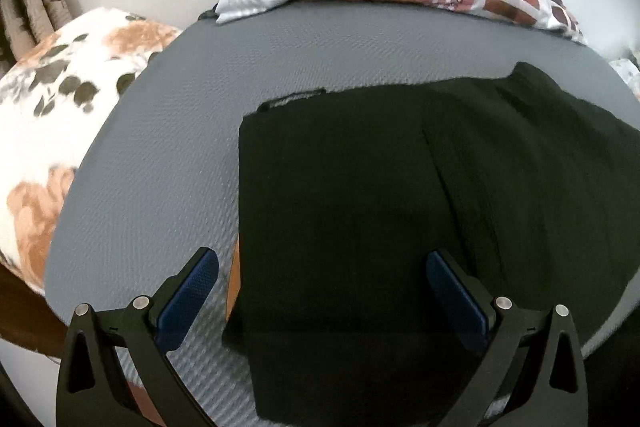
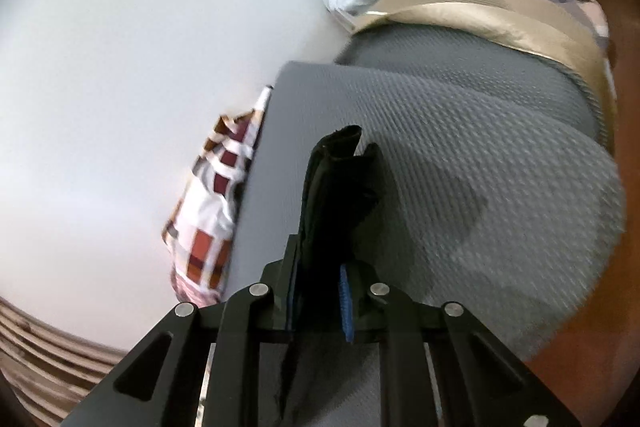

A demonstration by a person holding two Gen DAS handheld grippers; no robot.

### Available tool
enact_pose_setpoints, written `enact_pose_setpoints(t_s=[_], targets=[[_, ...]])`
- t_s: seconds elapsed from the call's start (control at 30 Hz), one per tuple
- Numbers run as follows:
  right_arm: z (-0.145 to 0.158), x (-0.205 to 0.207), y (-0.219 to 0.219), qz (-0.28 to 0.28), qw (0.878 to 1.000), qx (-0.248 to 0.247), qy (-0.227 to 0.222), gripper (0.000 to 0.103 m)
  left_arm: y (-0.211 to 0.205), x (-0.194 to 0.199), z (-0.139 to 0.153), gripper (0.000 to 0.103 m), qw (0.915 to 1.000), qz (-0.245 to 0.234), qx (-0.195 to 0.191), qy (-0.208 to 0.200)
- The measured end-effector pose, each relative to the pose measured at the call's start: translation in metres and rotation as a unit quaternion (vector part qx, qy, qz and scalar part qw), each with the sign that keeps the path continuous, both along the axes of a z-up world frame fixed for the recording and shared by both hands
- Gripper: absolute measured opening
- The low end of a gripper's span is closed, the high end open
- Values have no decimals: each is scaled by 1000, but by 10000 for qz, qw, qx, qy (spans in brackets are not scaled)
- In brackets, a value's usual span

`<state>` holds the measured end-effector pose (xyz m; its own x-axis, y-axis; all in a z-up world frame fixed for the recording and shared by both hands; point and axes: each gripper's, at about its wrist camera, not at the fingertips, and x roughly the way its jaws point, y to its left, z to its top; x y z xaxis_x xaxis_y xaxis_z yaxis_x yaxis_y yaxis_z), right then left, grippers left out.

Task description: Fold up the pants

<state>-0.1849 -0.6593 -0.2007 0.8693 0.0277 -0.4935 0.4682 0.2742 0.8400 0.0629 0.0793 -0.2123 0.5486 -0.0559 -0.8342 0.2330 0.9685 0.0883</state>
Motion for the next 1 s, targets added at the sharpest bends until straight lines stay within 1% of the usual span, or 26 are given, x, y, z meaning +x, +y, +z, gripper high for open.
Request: enact_pose_setpoints(t_s=[0.07,0.13,0.2,0.23,0.27,0.3,0.33,0.4,0.47,0.5,0.53,0.57,0.6,0.63,0.67,0.7,0.73,0.8,0.87,0.9,0.93,0.97,1.0], targets=[[-10,-1,-1,-31,10000,-12,86,15,0,7,0,103,10000,-1,-78,34],[-26,-10,2,-4,9997,70,241,16,4,6,0,103,9999,10,-117,36],[-40,-23,1,-76,9994,232,247,16,6,1,6,103,9999,17,37,-143],[-43,-29,0,-79,9995,292,135,15,8,-3,11,103,9995,24,93,-289],[-42,-32,1,-49,9995,311,60,18,11,-5,16,103,9993,35,78,-374],[-41,-32,1,-28,9996,286,83,23,15,-6,21,103,9991,68,39,-419],[-38,-29,3,10,9996,219,153,25,20,-7,25,103,9989,141,-12,-446],[-35,-21,4,85,9996,142,213,34,28,-6,28,103,9986,256,-71,-459],[-33,-15,5,105,9995,65,307,37,31,0,19,103,9988,315,236,-299],[-32,-11,7,86,9989,-6,467,31,33,2,13,103,9984,332,402,-216],[-32,-10,7,47,9984,-25,568,28,37,2,10,103,9987,320,333,-217],[-34,-9,6,17,9975,13,706,18,41,1,12,103,9986,383,241,-259],[-35,-10,5,31,9974,15,717,15,46,1,15,101,9979,507,232,-319],[-35,-10,4,57,9975,2,711,15,50,1,18,101,9975,564,199,-374],[-34,-10,4,87,9974,-38,713,16,56,1,22,101,9970,622,107,-456],[-33,-10,4,141,9979,-41,638,23,63,0,29,101,9958,713,-46,-572],[-33,-11,4,160,9984,14,551,25,70,0,33,101,9948,784,-152,-635],[-33,-18,5,80,9988,197,430,38,85,2,43,101,9927,943,-345,-665],[-26,-33,8,-210,9976,108,652,40,100,8,49,101,9911,1112,-456,-568],[-23,-42,10,-383,9965,124,735,42,106,9,51,101,9905,1153,-532,-523],[-18,-51,14,-542,9954,74,789,43,113,9,53,101,9901,1154,-624,-502],[-9,-60,18,-695,9937,-99,870,43,116,10,54,101,9901,1146,-629,-504],[2,-65,25,-728,9924,-357,931,43,119,11,55,101,9906,1126,-587,-507]])
